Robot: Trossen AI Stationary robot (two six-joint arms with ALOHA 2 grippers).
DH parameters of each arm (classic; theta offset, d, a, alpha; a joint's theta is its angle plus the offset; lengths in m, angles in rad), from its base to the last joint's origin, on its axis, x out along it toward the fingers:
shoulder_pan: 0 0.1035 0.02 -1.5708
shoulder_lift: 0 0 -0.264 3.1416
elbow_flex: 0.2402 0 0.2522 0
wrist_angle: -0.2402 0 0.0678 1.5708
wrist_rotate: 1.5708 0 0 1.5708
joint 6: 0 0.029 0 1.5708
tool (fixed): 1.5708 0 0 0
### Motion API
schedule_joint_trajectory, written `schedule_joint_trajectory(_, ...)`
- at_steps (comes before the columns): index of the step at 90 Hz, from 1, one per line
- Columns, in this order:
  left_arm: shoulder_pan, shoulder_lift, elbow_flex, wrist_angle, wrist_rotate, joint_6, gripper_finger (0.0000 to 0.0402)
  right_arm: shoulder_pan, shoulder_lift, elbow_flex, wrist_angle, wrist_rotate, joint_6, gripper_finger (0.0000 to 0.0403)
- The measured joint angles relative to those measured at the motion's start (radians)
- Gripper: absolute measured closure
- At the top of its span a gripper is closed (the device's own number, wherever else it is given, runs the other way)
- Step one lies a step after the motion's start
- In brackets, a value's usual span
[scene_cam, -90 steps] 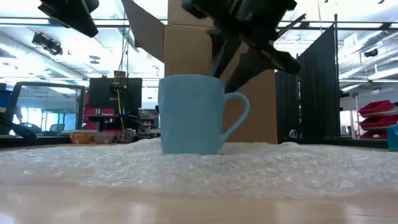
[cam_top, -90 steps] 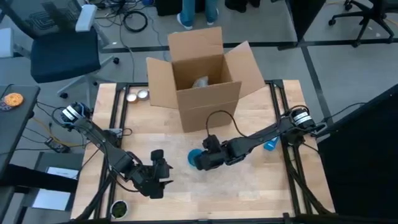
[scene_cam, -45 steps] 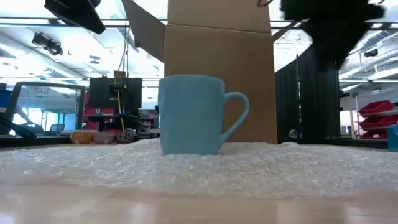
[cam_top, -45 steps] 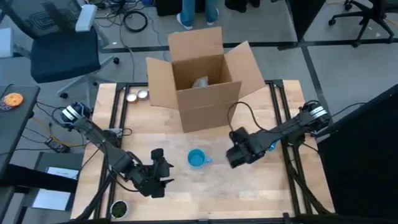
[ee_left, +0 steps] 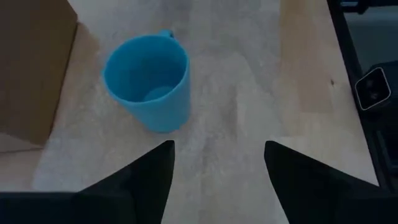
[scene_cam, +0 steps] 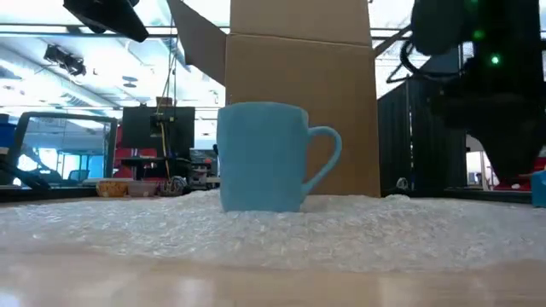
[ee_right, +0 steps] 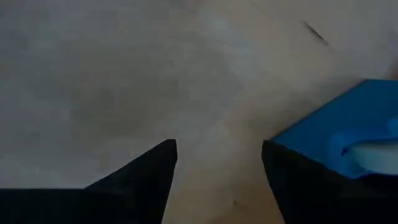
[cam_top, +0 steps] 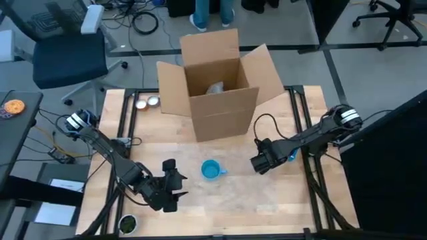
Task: Wrap mug
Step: Wrap the blue cup with bubble wrap
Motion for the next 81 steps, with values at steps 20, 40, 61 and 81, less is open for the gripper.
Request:
schedule_joint_trajectory(20, 0.0, 0.007, 0.0, 0.016, -0.043, 0.001, 0.0167, -0.017, -0.058, -0.118, 0.188, 0.01, -0.002, 0.0189)
schedule_joint_trajectory(40, 0.0, 0.048, 0.0, 0.073, -0.052, 0.028, 0.0167, -0.055, -0.048, -0.244, 0.415, 0.036, 0.011, 0.0202)
schedule_joint_trajectory(61, 0.0, 0.073, 0.0, 0.092, -0.096, 0.05, 0.0167, -0.047, -0.035, -0.187, 0.383, 0.083, -0.052, 0.0283)
schedule_joint_trajectory(81, 0.013, 0.064, 0.0, 0.172, -0.142, 0.111, 0.0167, -0.043, -0.034, -0.106, 0.416, 0.119, -0.156, 0.0394)
